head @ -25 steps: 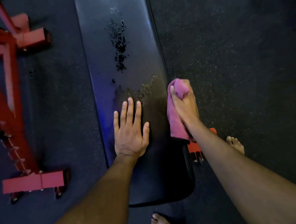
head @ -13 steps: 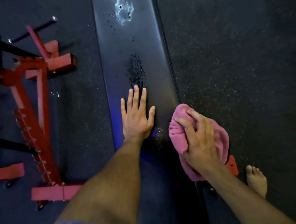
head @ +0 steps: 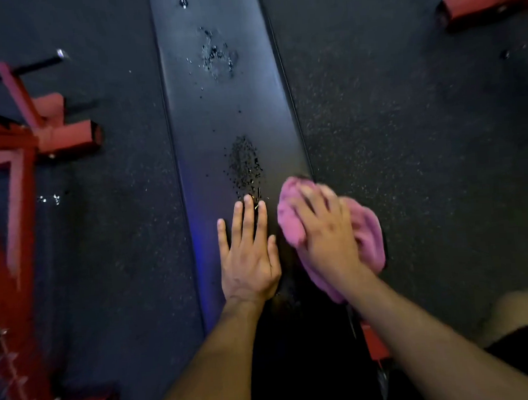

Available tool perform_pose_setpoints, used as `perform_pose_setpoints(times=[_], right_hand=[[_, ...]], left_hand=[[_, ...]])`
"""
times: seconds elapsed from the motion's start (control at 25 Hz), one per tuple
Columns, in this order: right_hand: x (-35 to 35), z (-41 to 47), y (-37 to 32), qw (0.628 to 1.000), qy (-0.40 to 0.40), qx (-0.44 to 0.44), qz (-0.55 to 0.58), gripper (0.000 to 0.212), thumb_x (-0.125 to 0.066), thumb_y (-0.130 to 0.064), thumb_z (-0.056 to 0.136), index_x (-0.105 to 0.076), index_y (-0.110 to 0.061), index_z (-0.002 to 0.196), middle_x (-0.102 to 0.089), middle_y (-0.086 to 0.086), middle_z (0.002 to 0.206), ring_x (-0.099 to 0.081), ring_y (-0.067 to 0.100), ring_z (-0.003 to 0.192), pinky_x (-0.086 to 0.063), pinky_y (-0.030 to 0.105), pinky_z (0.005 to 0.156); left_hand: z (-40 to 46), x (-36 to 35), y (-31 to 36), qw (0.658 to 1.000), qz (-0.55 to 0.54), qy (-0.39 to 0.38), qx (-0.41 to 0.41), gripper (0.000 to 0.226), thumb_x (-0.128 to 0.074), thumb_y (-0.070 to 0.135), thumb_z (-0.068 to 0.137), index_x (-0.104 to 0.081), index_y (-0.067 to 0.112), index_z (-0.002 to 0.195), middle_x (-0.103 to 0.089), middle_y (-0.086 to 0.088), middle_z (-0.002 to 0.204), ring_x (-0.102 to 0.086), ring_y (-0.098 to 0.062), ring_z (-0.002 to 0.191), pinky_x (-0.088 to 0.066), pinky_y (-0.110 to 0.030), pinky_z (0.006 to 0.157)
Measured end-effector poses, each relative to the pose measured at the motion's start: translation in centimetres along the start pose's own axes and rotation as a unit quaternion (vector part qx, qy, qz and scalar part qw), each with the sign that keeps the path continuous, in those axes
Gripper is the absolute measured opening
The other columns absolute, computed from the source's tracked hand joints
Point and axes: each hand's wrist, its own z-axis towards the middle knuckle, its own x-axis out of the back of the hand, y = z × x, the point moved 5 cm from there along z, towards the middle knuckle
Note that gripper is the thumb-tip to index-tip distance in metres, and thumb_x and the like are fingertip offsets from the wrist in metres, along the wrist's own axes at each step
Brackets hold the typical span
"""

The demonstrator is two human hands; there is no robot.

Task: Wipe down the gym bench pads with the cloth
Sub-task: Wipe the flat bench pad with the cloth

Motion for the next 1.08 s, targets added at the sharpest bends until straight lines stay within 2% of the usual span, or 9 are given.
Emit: perform_pose_setpoints(times=[0.12, 0.32, 0.4, 0.52, 0.64, 0.72, 0.84, 0.92, 1.08], right_hand=[[1.1, 5.2, -0.2, 0.999, 0.037, -0.008, -0.016, 0.054, -0.06, -0.028, 0.087, -0.055, -0.022, 0.14, -0.045, 0.002, 0.152, -0.04, 0.032, 0.136, -0.038, 0.05, 0.108], [-0.6, -7.2, -2.0, 0.999, -0.009, 0.034, -0.035, 0.066, -0.065, -0.029, 0.08, -0.054, -0.027, 0.144, -0.043, 0.0, 0.156, -0.04, 0.035, 0.14, -0.033, 0.054, 0.113], [-0.9, -8.1, -2.3, 0.997, -0.016, 0.057, -0.041, 0.062, -0.063, -0.033, 0.081, -0.056, -0.027, 0.142, -0.046, 0.0, 0.154, -0.042, 0.035, 0.139, -0.032, 0.054, 0.113], [-0.3, -1.0, -1.6, 0.998, 0.022, 0.028, -0.043, 0.057, -0.057, -0.029, 0.085, -0.052, -0.023, 0.142, -0.047, 0.001, 0.15, -0.042, 0.031, 0.136, -0.036, 0.051, 0.111], [0.3, 5.0, -1.2, 0.998, 0.05, -0.006, -0.05, 0.052, -0.063, -0.028, 0.09, -0.051, -0.025, 0.14, -0.047, -0.002, 0.148, -0.041, 0.028, 0.134, -0.039, 0.049, 0.107], [-0.3, 2.8, -1.5, 0.997, 0.055, -0.01, -0.05, 0.057, -0.064, -0.027, 0.087, -0.051, -0.025, 0.143, -0.045, -0.002, 0.151, -0.041, 0.028, 0.135, -0.036, 0.048, 0.11], [-1.0, -6.2, -2.3, 0.999, 0.026, 0.013, -0.046, 0.074, -0.066, -0.026, 0.076, -0.051, -0.027, 0.148, -0.042, -0.003, 0.157, -0.038, 0.028, 0.142, -0.023, 0.047, 0.119], [-1.0, -10.1, -2.6, 0.997, 0.002, 0.045, -0.057, 0.072, -0.067, -0.03, 0.075, -0.052, -0.031, 0.146, -0.042, -0.005, 0.157, -0.037, 0.028, 0.144, -0.02, 0.046, 0.12], [-0.1, -1.2, -2.4, 0.997, 0.034, 0.033, -0.064, 0.059, -0.055, -0.025, 0.083, -0.052, -0.025, 0.141, -0.047, -0.002, 0.149, -0.042, 0.029, 0.134, -0.034, 0.049, 0.111]], left_hand=[[-0.3, 0.1, 0.0, 1.0, -0.002, 0.011, 0.0, 0.064, -0.024, 0.036, 0.104, -0.019, 0.018, 0.165, -0.014, -0.004, 0.174, -0.009, -0.021, 0.161, -0.009, -0.055, 0.128], [0.1, -0.4, 0.0, 1.0, 0.002, 0.016, -0.01, 0.062, -0.023, 0.035, 0.107, -0.01, 0.018, 0.165, -0.007, -0.004, 0.175, -0.005, -0.02, 0.161, -0.011, -0.055, 0.127], [-0.1, -0.2, -0.2, 1.0, -0.006, 0.009, -0.009, 0.061, -0.021, 0.036, 0.108, -0.008, 0.018, 0.165, -0.005, -0.004, 0.175, -0.003, -0.02, 0.161, -0.012, -0.054, 0.128], [-0.1, -0.2, -0.1, 1.0, -0.029, 0.006, -0.008, 0.061, -0.021, 0.035, 0.107, -0.017, 0.018, 0.166, -0.009, -0.002, 0.174, -0.002, -0.018, 0.161, -0.009, -0.052, 0.129], [0.0, 0.1, -0.2, 0.999, -0.03, 0.02, -0.002, 0.061, -0.023, 0.035, 0.106, -0.022, 0.02, 0.165, -0.014, 0.0, 0.174, -0.006, -0.016, 0.161, -0.006, -0.049, 0.129], [-0.3, -0.2, -0.4, 0.999, -0.033, 0.017, -0.006, 0.061, -0.023, 0.036, 0.106, -0.02, 0.021, 0.166, -0.012, 0.0, 0.174, -0.005, -0.015, 0.161, -0.005, -0.048, 0.128], [-0.5, -0.1, -0.3, 0.999, -0.022, 0.025, -0.015, 0.063, -0.023, 0.038, 0.107, -0.013, 0.018, 0.166, -0.007, -0.003, 0.174, -0.004, -0.019, 0.161, -0.01, -0.051, 0.127], [-0.6, -0.2, -0.1, 0.999, -0.025, 0.026, -0.011, 0.061, -0.018, 0.038, 0.109, -0.014, 0.017, 0.166, -0.008, -0.003, 0.174, -0.005, -0.019, 0.161, -0.012, -0.051, 0.129], [-0.1, 0.1, -0.1, 0.999, -0.046, 0.016, -0.009, 0.062, -0.016, 0.038, 0.107, -0.016, 0.02, 0.166, -0.01, -0.001, 0.174, -0.005, -0.017, 0.161, -0.002, -0.047, 0.13]])
